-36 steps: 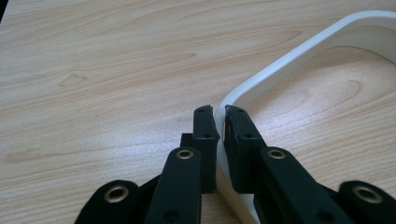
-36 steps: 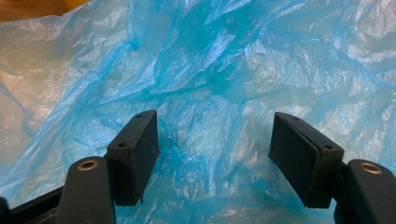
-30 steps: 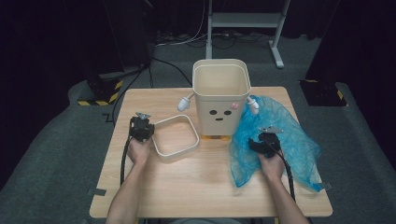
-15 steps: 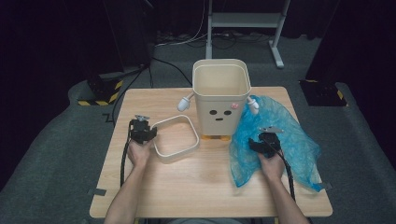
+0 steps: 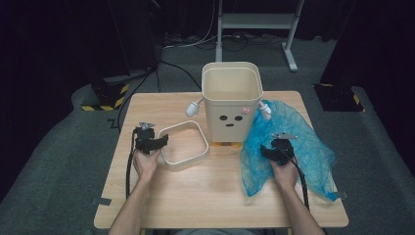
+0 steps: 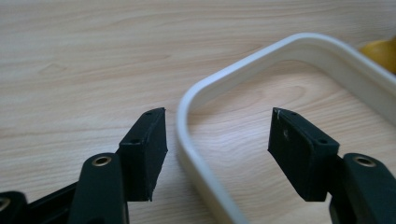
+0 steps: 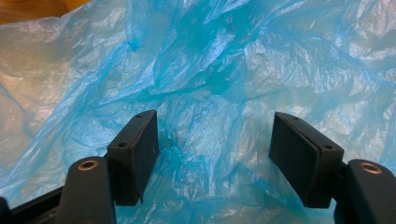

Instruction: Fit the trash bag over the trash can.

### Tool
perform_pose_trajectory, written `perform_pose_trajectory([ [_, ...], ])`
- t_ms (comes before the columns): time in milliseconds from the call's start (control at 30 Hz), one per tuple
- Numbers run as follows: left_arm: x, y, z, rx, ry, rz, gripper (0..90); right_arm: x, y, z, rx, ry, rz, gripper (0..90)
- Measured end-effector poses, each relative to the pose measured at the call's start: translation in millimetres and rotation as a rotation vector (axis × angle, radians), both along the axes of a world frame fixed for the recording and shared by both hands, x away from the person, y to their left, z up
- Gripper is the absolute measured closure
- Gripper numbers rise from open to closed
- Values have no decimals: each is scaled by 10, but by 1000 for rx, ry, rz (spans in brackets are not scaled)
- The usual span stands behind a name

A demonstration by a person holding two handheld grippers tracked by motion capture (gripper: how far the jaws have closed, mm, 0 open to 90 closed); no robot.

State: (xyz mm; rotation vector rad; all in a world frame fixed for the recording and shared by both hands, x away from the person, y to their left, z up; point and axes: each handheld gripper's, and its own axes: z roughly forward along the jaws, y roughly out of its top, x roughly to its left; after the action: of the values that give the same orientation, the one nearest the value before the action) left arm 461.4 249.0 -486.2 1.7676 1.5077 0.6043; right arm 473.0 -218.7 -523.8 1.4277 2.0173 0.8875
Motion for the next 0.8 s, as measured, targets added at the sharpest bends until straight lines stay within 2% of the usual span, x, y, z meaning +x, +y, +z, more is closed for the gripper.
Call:
perform_pose_trajectory([
  [100, -41, -127, 23, -8, 8, -62, 351, -1, 0, 0, -6, -3, 2, 328],
  [167, -55, -217, 18, 4, 15, -100, 358, -13, 0, 0, 18, 9, 3, 364],
  [200, -55, -217, 18, 4, 15, -100, 366, -13, 0, 0, 18, 9, 3, 364],
  [233, -52, -292, -2, 11, 27, -122, 370, -40, 20, 2, 16, 3, 5, 422],
  [300, -40, -345, -32, 6, 34, -141, 373, -47, 24, 3, 12, -1, 20, 427],
  [433, -15, -439, -88, -4, 50, -157, 379, -55, 27, 2, 17, 5, 11, 383],
  [600, 3, -501, -146, 22, 79, -169, 388, -66, 29, 43, -5, 36, 9, 355],
  [633, 13, -507, -162, 29, 90, -163, 387, -75, 27, 64, 5, 40, 7, 349],
  [700, 49, -507, -216, 20, 114, -152, 388, -107, -21, 169, 64, 38, -1, 311],
  [733, 47, -517, -216, 26, 109, -148, 388, -100, -36, 212, 67, 47, -4, 290],
  [800, 46, -534, -219, 26, 111, -153, 391, -85, -76, 306, 68, 32, -16, 280],
])
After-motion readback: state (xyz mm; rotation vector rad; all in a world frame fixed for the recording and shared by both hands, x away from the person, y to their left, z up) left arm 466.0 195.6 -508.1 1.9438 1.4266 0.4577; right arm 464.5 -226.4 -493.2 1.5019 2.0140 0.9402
